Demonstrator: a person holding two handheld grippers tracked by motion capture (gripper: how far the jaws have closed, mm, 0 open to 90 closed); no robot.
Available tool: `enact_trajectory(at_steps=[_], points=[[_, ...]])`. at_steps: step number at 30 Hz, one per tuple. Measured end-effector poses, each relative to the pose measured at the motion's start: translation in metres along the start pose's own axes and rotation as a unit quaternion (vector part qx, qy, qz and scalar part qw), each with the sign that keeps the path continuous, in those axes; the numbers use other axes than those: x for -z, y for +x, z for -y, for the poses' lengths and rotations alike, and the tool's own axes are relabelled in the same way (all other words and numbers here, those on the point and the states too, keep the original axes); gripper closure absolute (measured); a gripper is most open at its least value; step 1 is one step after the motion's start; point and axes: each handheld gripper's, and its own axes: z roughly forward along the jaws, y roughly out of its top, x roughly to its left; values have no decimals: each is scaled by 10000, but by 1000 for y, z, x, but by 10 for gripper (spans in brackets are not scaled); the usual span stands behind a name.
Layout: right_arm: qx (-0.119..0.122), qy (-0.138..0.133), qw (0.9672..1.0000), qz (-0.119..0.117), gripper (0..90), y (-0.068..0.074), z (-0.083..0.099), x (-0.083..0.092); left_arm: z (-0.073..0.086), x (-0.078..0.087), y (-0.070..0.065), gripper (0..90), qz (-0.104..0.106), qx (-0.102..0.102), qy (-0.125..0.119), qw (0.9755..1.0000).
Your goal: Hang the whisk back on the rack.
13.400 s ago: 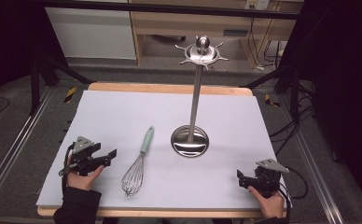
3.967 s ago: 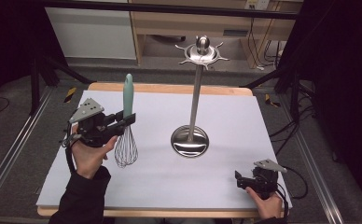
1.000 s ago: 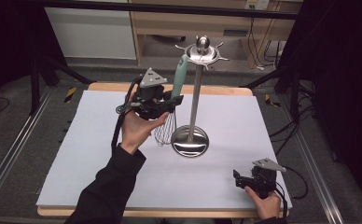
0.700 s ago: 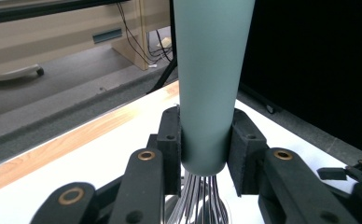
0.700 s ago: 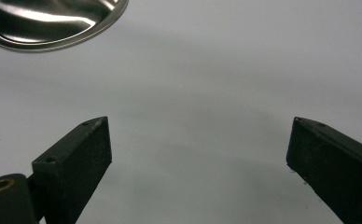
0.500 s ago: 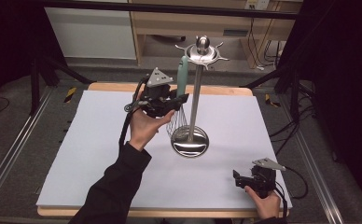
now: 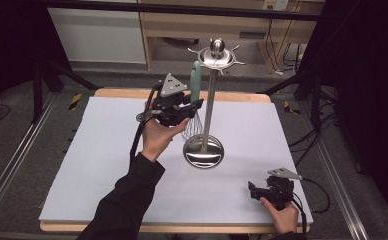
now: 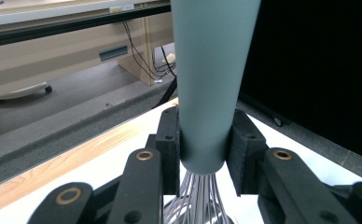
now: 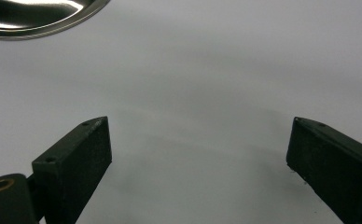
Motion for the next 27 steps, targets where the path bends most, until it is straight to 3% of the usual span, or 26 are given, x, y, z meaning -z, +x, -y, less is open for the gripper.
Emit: enact_trajectory(at_steps=[5,14,18,21,27], points=[[-50,-53,10000,-31,70,-2,0,1,2,-1,0,680,-111,-138,-70,9998],[-27,-57,10000,22,70,-3,-1,1,9,-9,4,645,-119,3,-116,9999],[-8,-68,10000,24,70,-3,0,2,13,-10,4,648,-157,-67,-96,9998],[-11,-72,10000,50,71,-3,0,2,17,-9,5,612,-168,-59,-220,9996],[14,-49,10000,51,71,-4,0,2,25,-3,8,485,-223,-150,-238,9994]])
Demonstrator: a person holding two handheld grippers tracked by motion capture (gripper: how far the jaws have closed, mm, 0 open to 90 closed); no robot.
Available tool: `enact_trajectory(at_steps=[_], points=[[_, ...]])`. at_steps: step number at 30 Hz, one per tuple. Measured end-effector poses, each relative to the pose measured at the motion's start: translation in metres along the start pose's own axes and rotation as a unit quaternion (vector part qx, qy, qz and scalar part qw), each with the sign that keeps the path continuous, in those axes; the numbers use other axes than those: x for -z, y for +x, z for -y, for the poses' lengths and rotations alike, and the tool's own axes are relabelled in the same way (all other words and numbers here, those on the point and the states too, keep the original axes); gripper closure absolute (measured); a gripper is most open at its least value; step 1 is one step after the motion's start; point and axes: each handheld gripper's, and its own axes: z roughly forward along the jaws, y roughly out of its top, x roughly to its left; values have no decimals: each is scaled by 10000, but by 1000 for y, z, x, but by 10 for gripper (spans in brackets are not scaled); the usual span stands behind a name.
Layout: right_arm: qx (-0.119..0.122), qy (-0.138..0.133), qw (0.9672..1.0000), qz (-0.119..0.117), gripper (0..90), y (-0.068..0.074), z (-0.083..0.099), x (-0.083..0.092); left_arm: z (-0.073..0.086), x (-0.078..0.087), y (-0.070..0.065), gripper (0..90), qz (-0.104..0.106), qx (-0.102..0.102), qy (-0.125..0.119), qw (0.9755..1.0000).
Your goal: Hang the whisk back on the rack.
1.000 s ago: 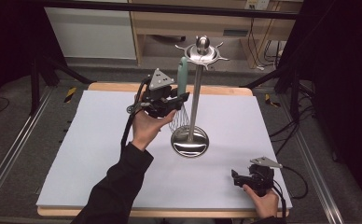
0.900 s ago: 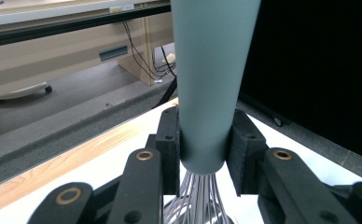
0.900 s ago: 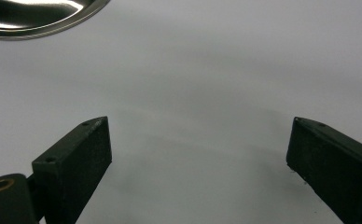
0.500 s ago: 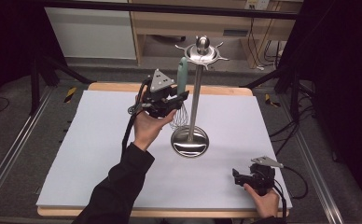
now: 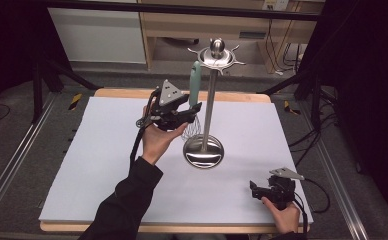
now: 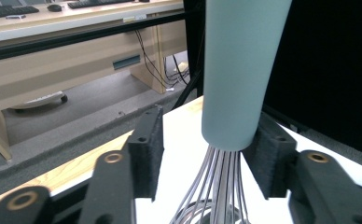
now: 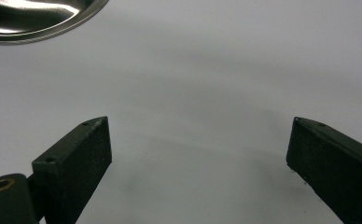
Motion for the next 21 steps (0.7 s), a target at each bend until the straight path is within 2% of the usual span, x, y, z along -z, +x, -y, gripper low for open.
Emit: enact_trajectory(at_steps=[2,9,10,12,16,21], points=[[-39,-13,10000,-9,71,0,0,1,4,5,1,462,-16,-17,-60,10000],[-52,-12,10000,51,71,-4,1,1,17,21,10,372,63,5,-51,10000],[-79,-1,9999,61,72,-5,2,1,22,27,13,361,181,84,-106,9997],[-105,10,9999,66,72,-6,2,1,28,30,14,351,243,146,-101,9995],[-90,-9,9999,66,72,-7,2,3,35,34,16,342,169,86,-23,9998],[-123,-34,9999,58,72,-7,3,4,45,44,20,336,118,127,46,9998]])
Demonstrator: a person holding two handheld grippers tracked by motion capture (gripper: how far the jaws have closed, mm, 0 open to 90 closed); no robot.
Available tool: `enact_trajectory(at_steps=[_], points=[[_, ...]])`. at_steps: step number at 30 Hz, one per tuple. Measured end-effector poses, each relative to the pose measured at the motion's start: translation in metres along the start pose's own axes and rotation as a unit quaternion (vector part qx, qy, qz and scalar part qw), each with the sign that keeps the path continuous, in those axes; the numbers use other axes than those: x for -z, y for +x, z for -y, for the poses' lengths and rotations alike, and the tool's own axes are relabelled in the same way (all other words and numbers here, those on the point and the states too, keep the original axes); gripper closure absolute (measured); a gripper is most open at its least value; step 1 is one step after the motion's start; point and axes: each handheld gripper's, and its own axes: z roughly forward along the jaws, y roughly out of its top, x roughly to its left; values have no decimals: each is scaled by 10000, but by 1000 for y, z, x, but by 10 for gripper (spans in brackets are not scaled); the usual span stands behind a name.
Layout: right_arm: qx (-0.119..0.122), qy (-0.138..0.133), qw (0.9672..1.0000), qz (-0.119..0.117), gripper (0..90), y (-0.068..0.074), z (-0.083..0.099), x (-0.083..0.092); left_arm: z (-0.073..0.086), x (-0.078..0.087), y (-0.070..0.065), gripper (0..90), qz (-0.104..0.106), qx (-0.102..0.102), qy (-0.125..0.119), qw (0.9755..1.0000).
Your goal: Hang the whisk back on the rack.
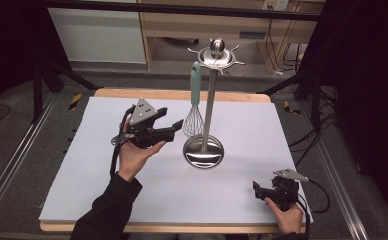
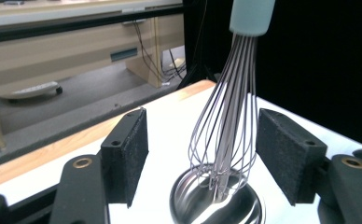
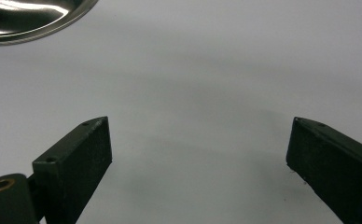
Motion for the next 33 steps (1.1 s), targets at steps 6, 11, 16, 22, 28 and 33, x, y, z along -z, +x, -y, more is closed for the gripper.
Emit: enact_trajectory(at_steps=[6,11,16,22,28,33], points=[[5,-10,10000,8,72,0,1,2,19,10,6,332,-2,53,103,9999],[40,-14,10000,-6,72,2,2,3,43,17,14,333,-96,76,291,9995],[59,-4,10000,-13,72,3,2,3,60,22,20,333,-175,125,432,9988],[31,8,10000,-3,72,3,3,3,86,29,32,334,-273,299,629,9972],[33,5,10000,27,72,1,3,4,111,34,42,334,-406,428,819,9949],[-35,66,9999,108,72,-1,4,3,130,42,54,339,-595,542,1011,9916]])
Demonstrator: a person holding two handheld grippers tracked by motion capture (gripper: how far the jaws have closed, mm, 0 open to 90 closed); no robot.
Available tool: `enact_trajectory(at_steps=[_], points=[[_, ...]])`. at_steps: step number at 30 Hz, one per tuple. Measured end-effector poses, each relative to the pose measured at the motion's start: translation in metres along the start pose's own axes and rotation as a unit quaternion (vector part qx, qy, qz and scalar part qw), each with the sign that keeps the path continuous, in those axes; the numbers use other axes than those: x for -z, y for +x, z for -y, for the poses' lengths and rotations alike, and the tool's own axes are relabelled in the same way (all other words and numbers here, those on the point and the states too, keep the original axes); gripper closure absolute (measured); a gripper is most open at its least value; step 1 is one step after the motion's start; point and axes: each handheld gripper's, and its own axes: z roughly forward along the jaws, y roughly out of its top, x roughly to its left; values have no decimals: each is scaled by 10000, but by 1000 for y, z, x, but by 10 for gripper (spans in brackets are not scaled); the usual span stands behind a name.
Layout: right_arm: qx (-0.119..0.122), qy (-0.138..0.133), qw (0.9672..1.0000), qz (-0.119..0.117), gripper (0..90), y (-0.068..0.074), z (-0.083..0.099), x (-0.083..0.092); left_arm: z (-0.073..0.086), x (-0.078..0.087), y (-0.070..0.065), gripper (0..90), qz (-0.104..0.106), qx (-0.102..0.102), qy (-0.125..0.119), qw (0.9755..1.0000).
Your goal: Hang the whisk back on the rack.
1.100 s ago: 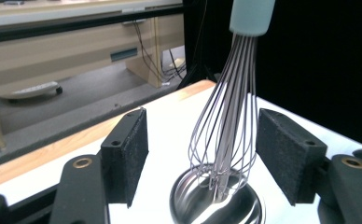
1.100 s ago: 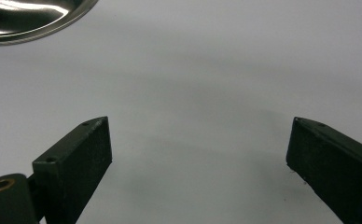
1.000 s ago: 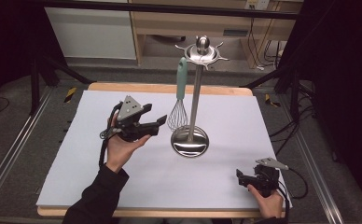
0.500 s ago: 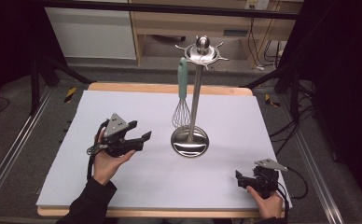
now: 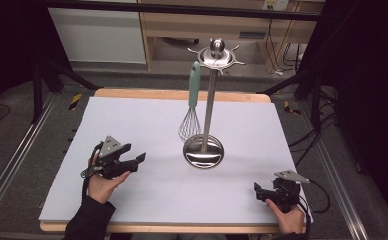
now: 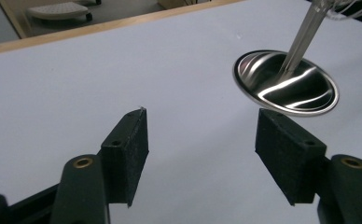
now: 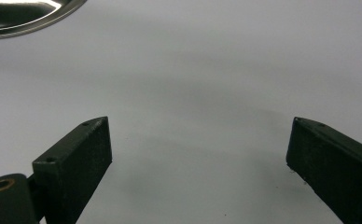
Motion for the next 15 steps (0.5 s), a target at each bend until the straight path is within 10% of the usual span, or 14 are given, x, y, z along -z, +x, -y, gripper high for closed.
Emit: enact_trajectory(at_steps=[15], points=[[-112,36,9999,111,72,-9,4,1,36,4,31,346,-390,263,241,9986]])
